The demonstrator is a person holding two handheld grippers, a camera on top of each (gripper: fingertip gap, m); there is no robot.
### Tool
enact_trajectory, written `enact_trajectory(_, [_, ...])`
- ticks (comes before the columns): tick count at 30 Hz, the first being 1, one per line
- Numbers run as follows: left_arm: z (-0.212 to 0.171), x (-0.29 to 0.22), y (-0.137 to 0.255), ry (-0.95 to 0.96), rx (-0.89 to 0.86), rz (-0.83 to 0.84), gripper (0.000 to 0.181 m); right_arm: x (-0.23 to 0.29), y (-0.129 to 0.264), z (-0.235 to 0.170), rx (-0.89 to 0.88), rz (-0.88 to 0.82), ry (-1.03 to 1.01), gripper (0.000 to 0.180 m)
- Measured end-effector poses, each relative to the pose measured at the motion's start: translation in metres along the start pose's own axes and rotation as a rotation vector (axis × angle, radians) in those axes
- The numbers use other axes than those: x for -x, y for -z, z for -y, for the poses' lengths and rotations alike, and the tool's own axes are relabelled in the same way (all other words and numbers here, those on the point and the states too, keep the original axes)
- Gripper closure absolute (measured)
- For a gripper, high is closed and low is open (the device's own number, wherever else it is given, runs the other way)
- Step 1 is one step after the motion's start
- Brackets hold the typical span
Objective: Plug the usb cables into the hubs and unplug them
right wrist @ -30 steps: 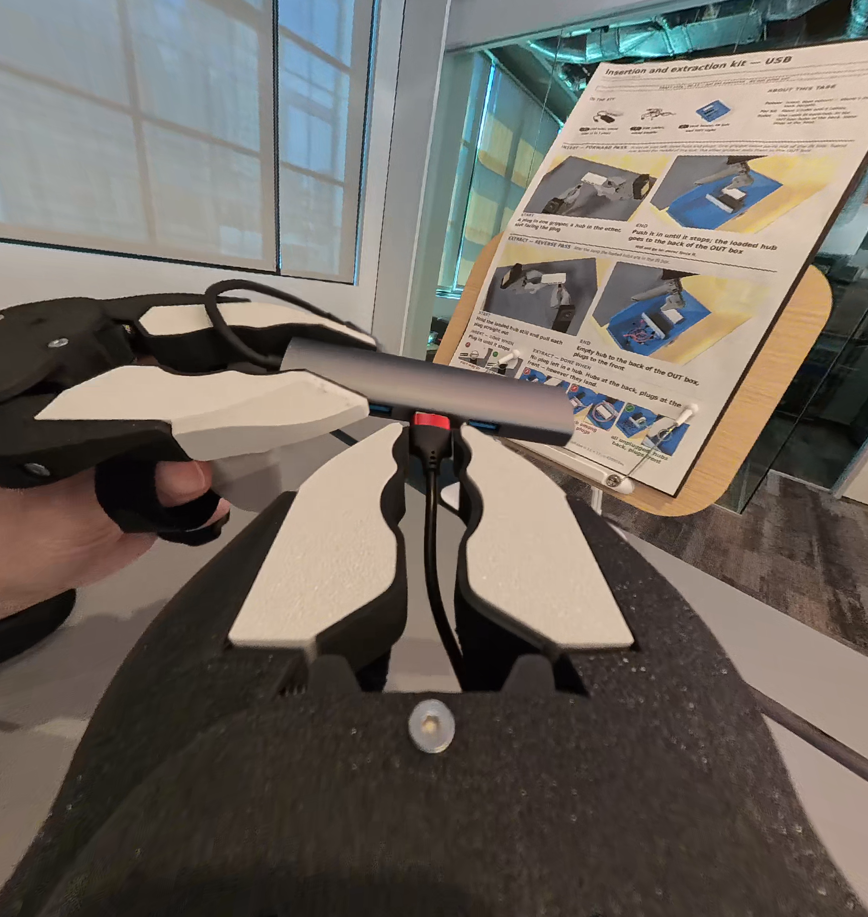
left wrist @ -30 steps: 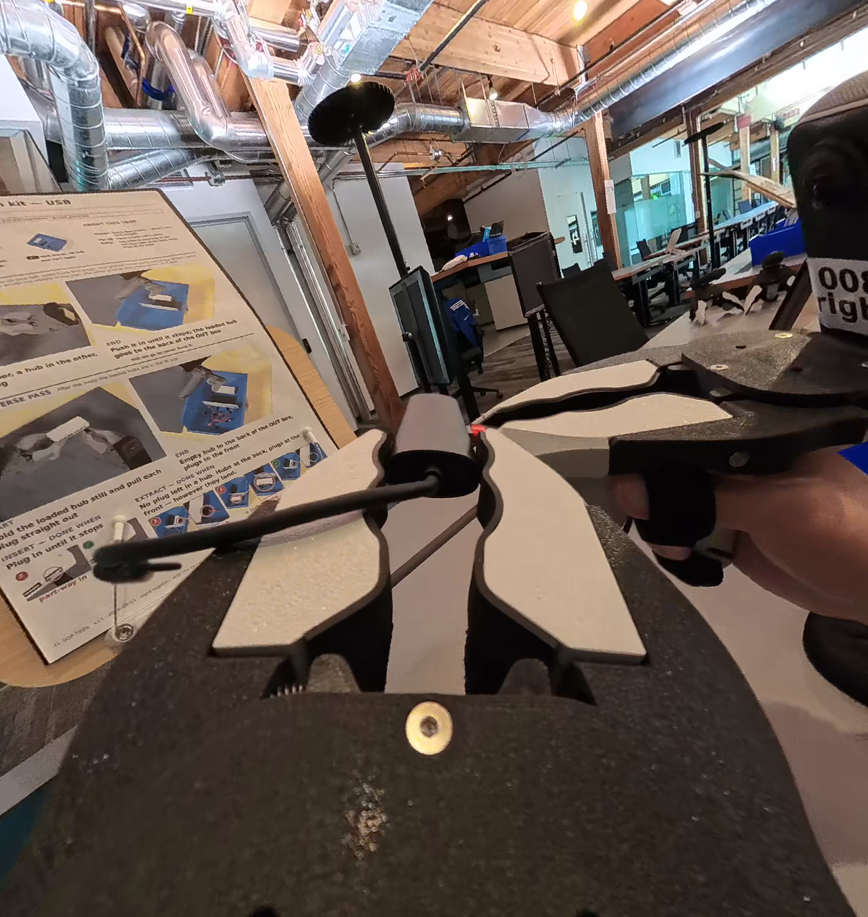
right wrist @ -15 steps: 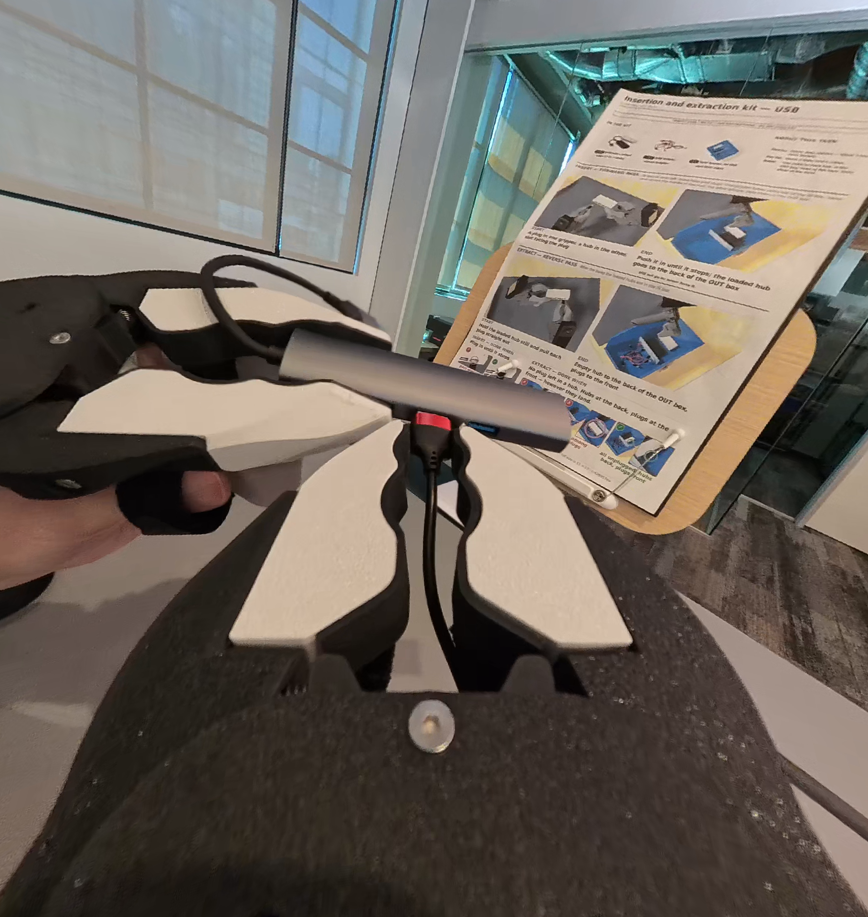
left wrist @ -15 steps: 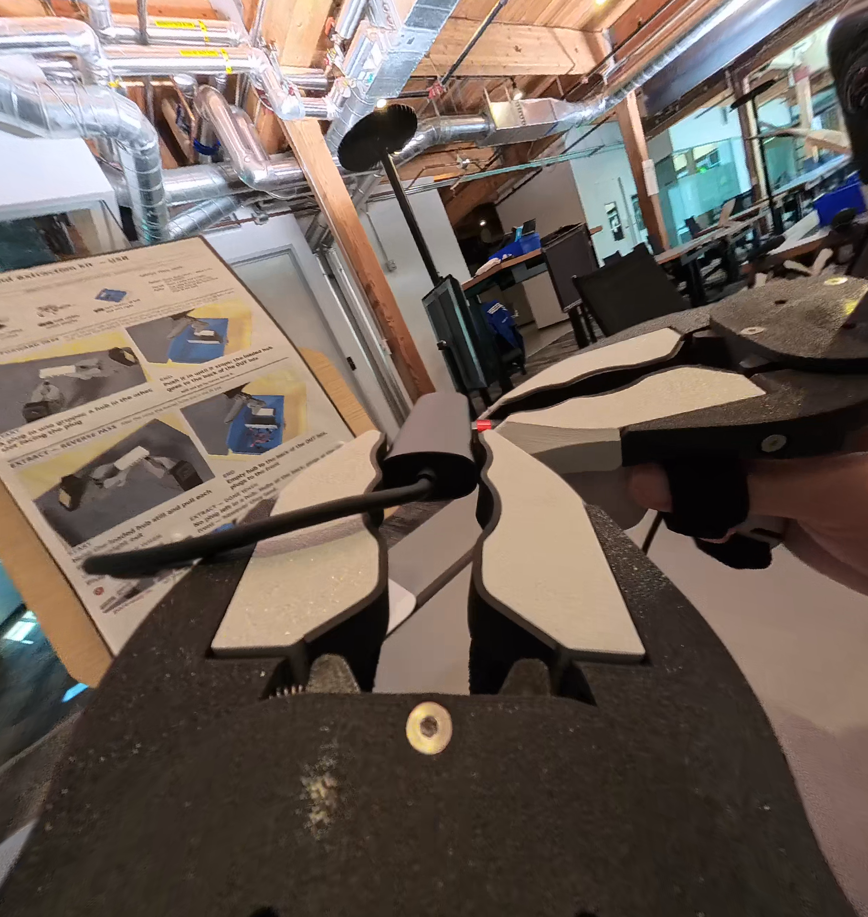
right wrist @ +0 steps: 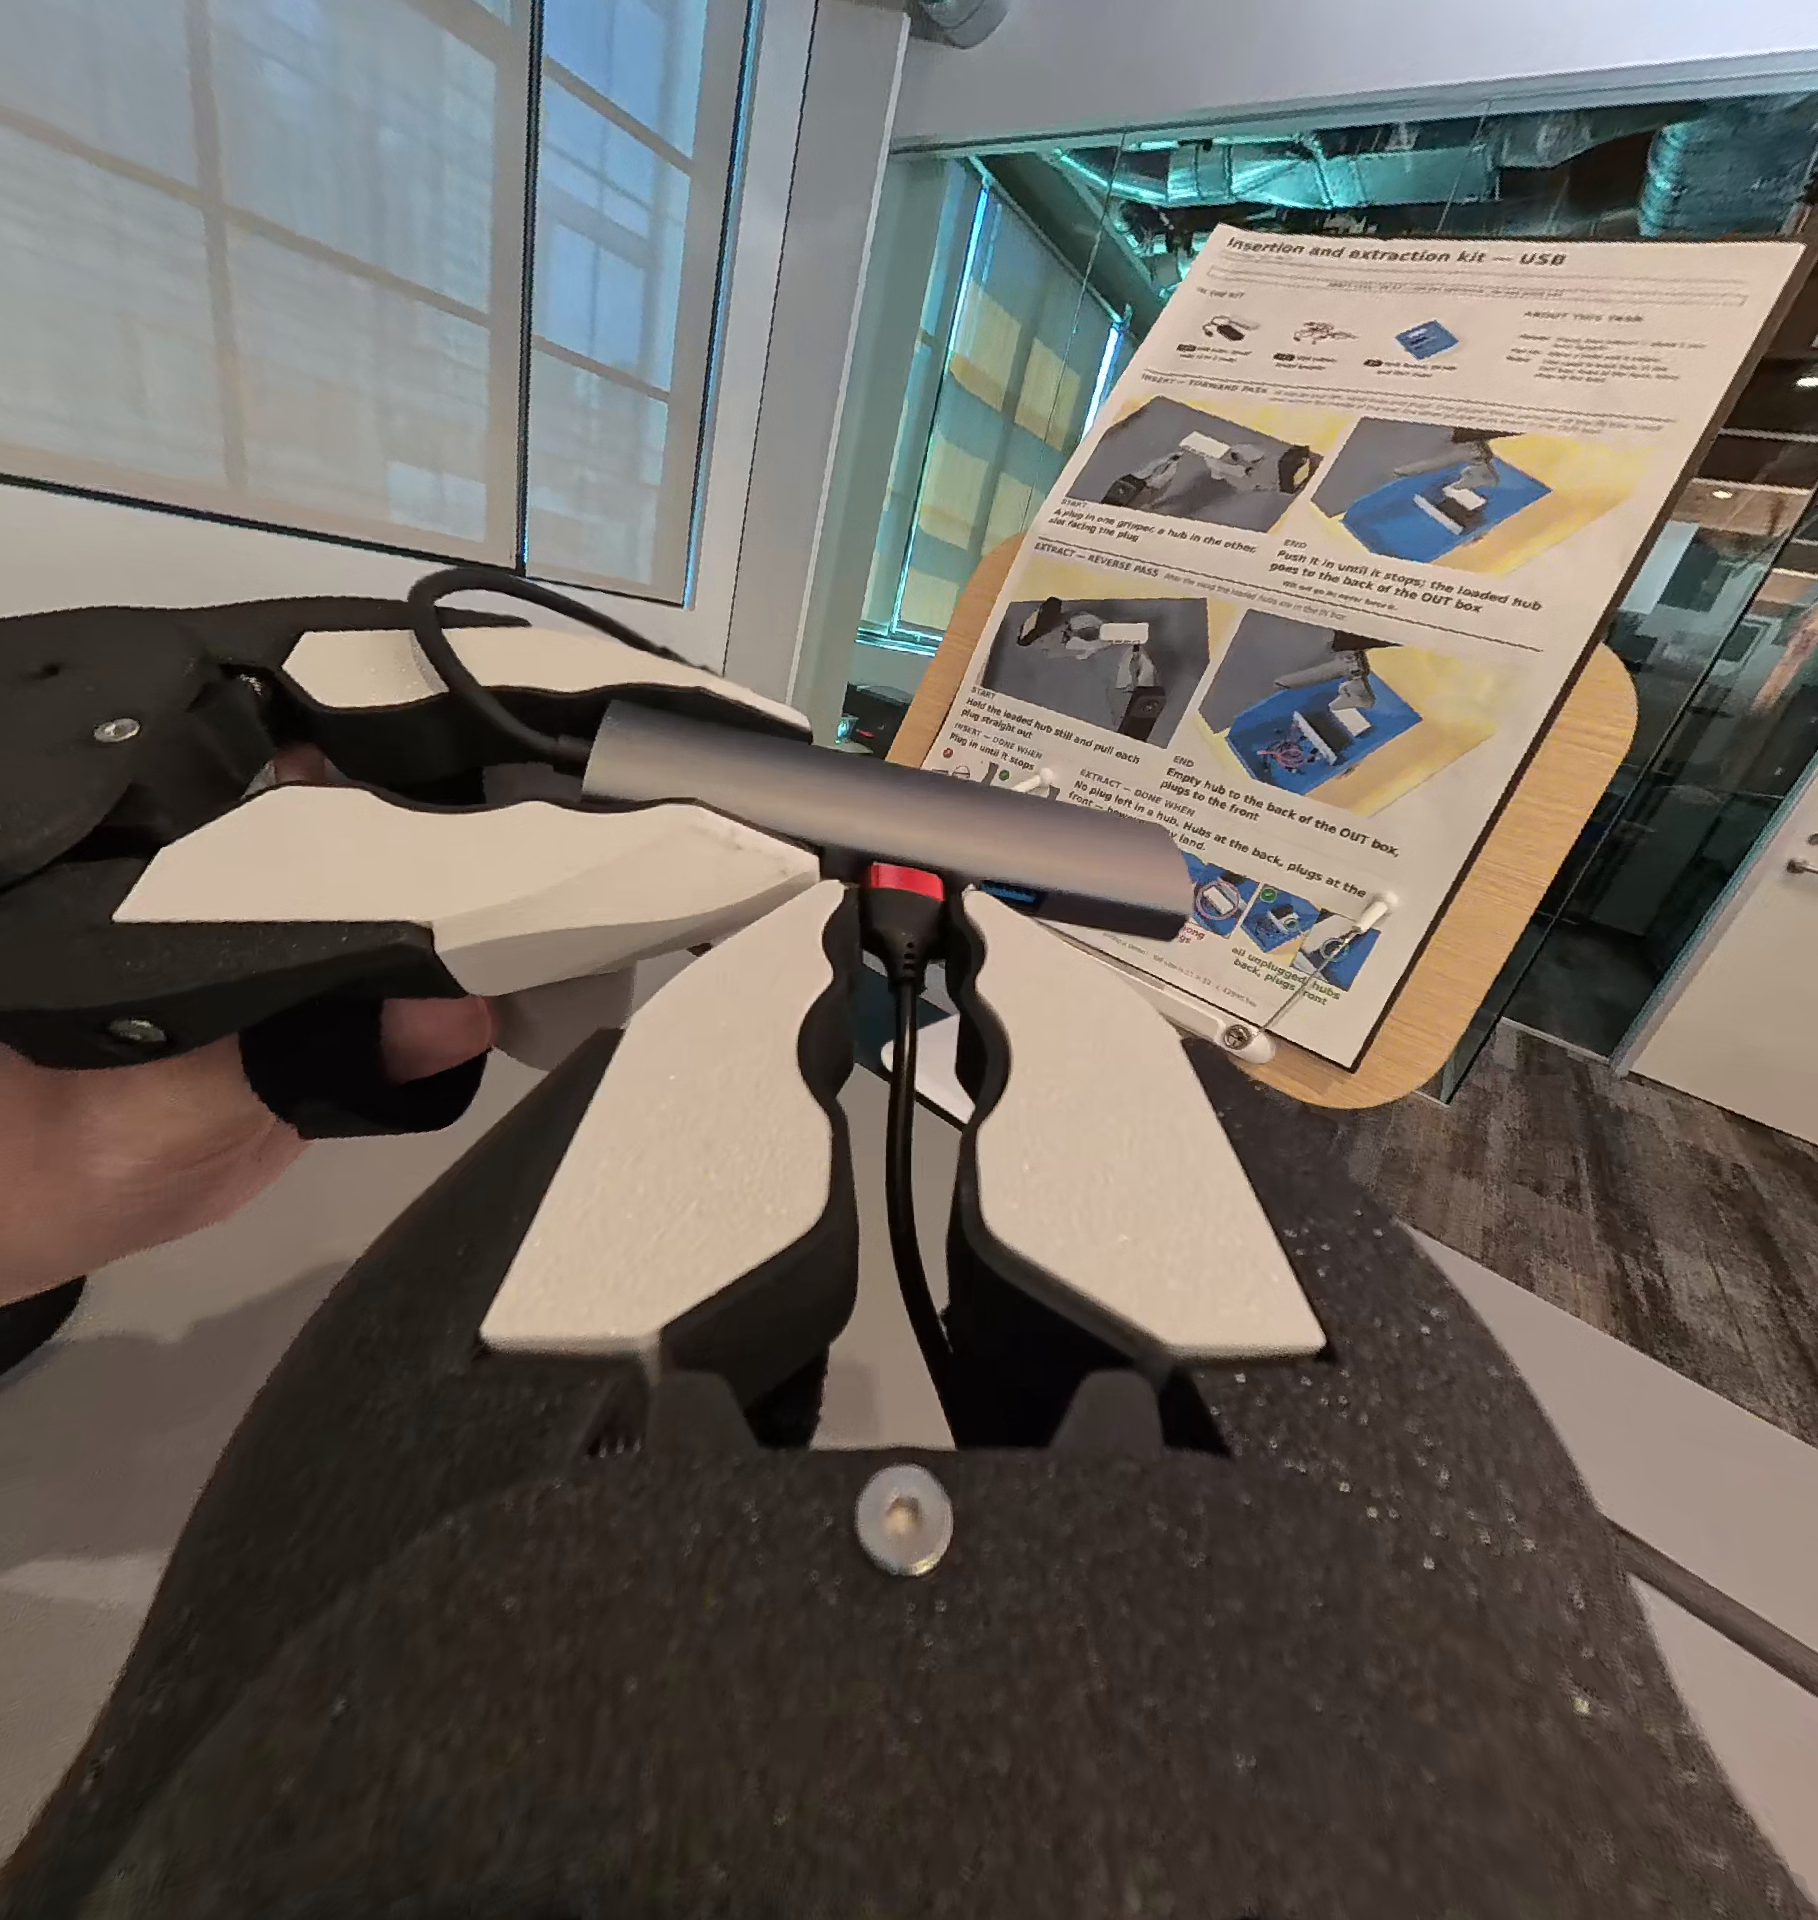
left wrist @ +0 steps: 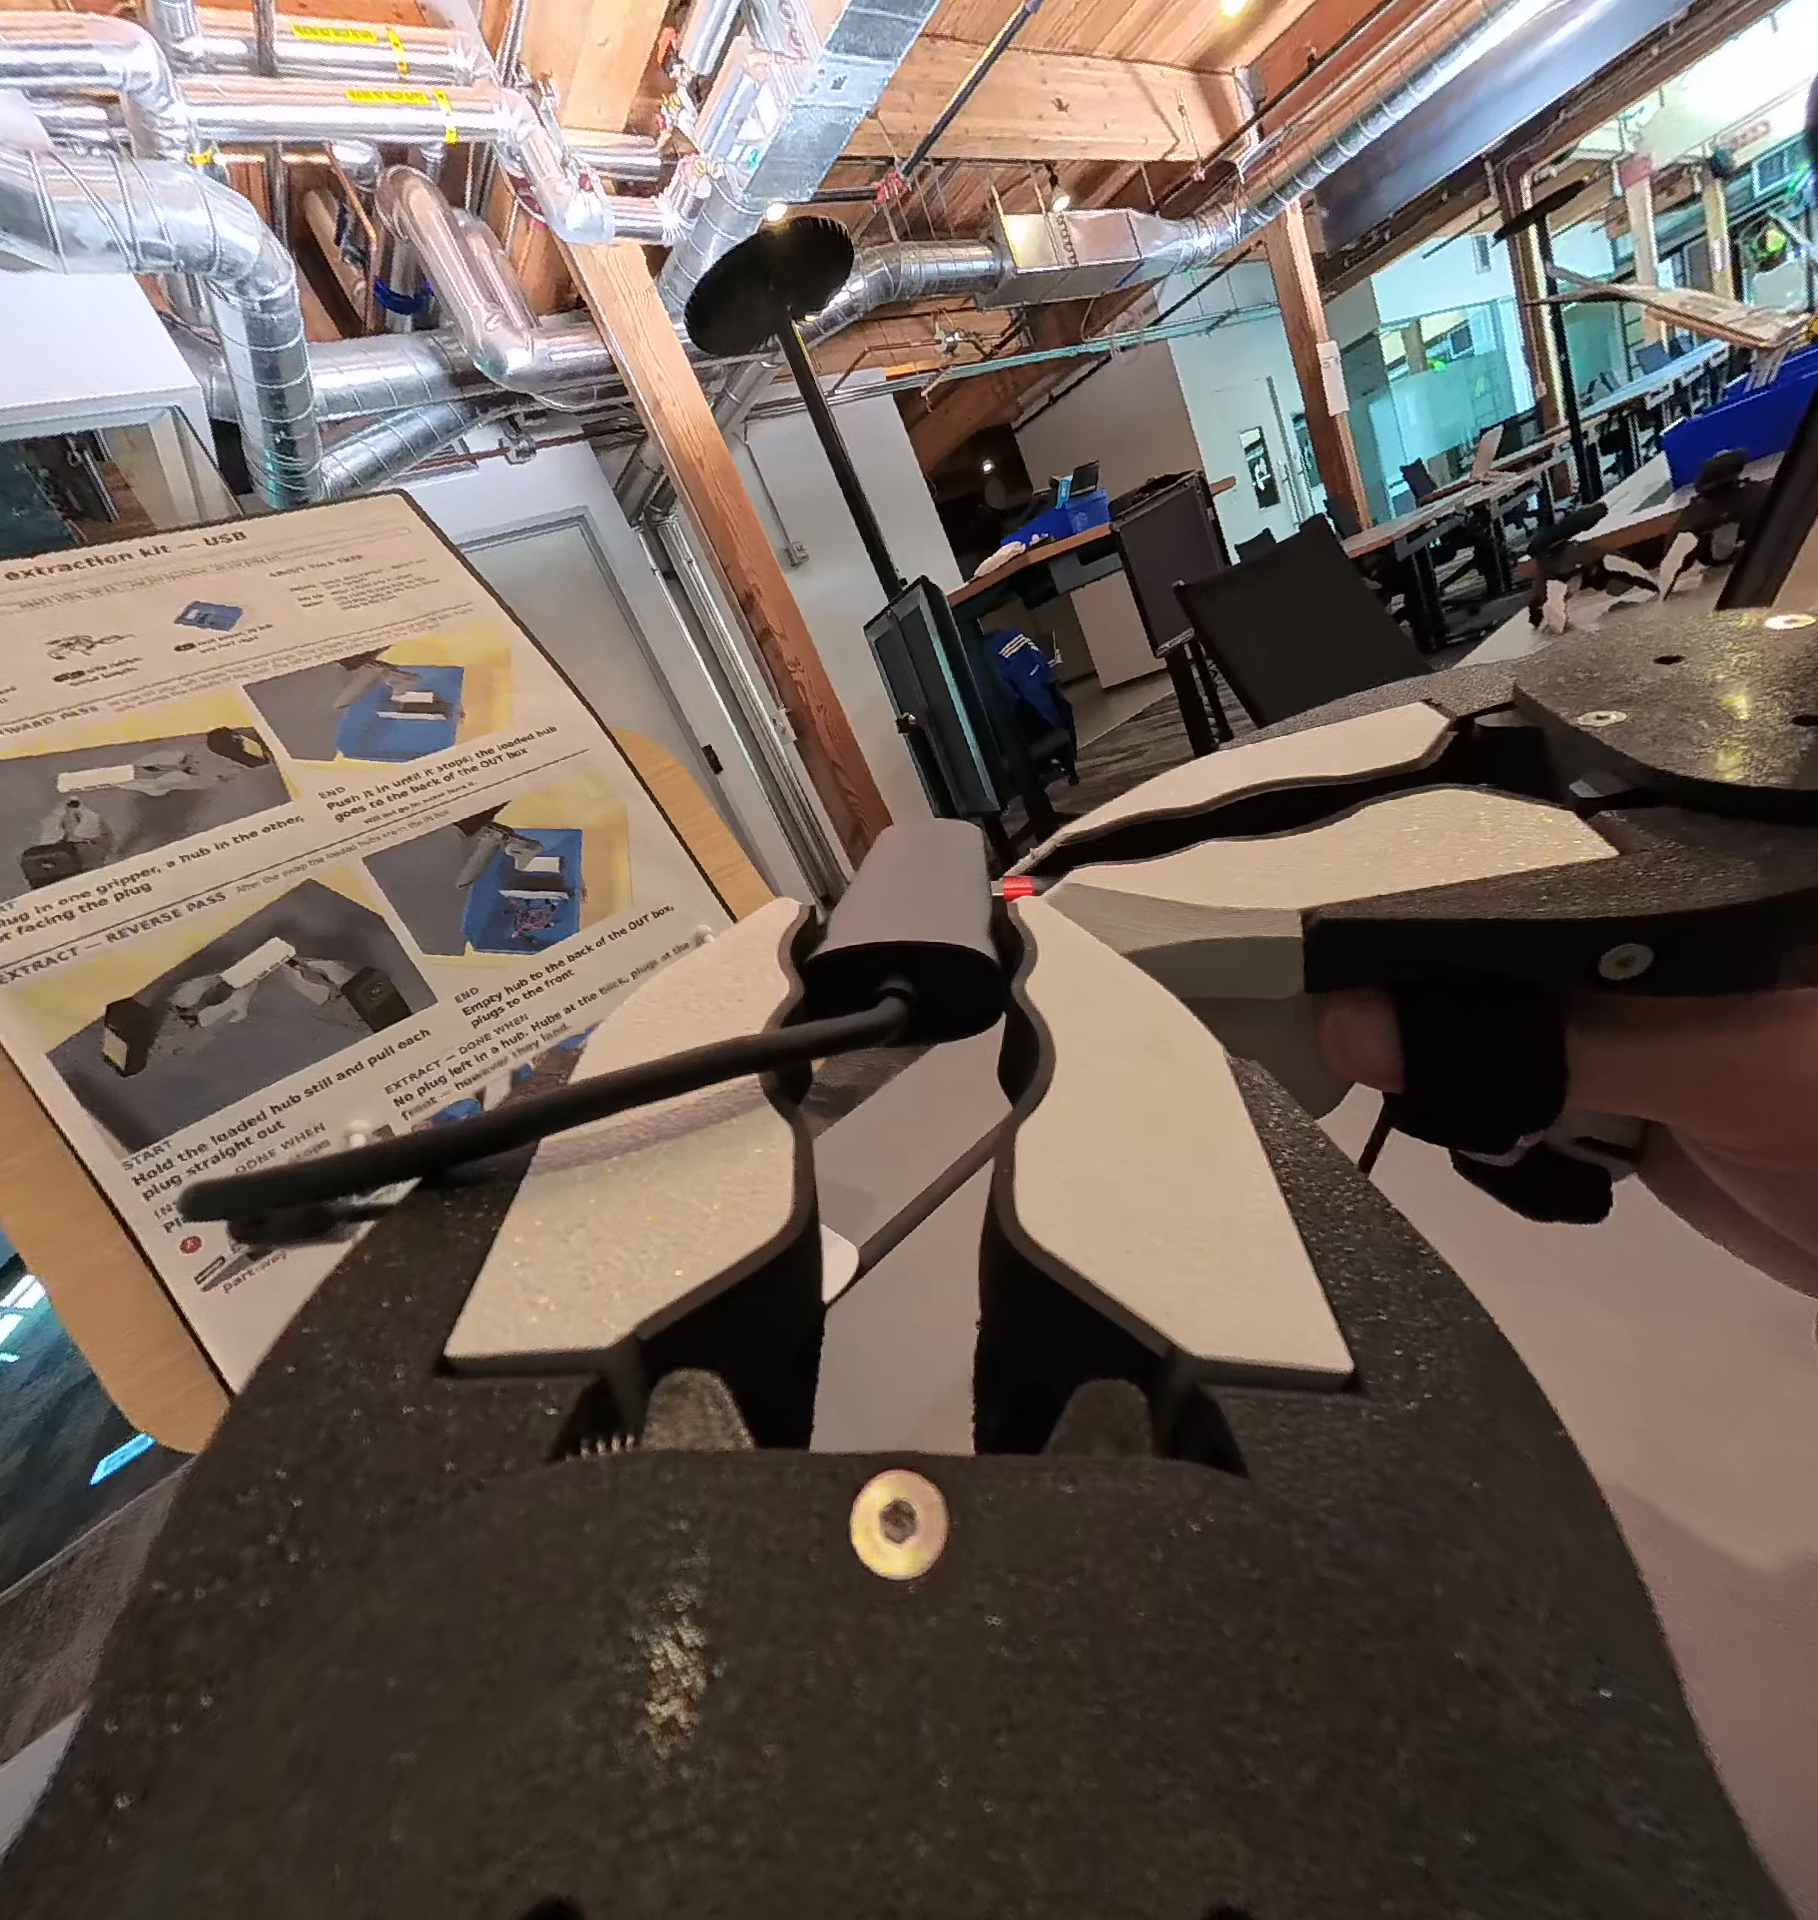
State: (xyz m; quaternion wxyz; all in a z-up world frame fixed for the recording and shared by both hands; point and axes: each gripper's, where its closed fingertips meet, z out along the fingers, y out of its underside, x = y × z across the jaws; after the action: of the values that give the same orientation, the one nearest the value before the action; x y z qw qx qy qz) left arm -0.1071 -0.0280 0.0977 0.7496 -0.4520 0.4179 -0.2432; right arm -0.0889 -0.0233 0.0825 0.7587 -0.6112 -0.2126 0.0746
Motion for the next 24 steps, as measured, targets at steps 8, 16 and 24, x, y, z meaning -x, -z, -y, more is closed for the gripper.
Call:
enact_trajectory(8, [0.0001, 0.0030, -0.0010, -0.010, 0.001, -0.007, 0.148, -0.0006, -0.0029, 0.0007, -0.012, -0.029, -0.022, 0.165])
enact_trajectory(16, [-0.0003, 0.0071, -0.0021, -0.018, 0.003, -0.004, 0.148, -0.0010, -0.0067, 0.0013, -0.015, -0.051, -0.044, 0.165])
enact_trajectory(24, [0.0026, 0.0089, -0.0015, -0.004, 0.002, -0.033, 0.148, 0.0000, -0.0064, 0.0054, -0.032, -0.053, -0.023, 0.165])
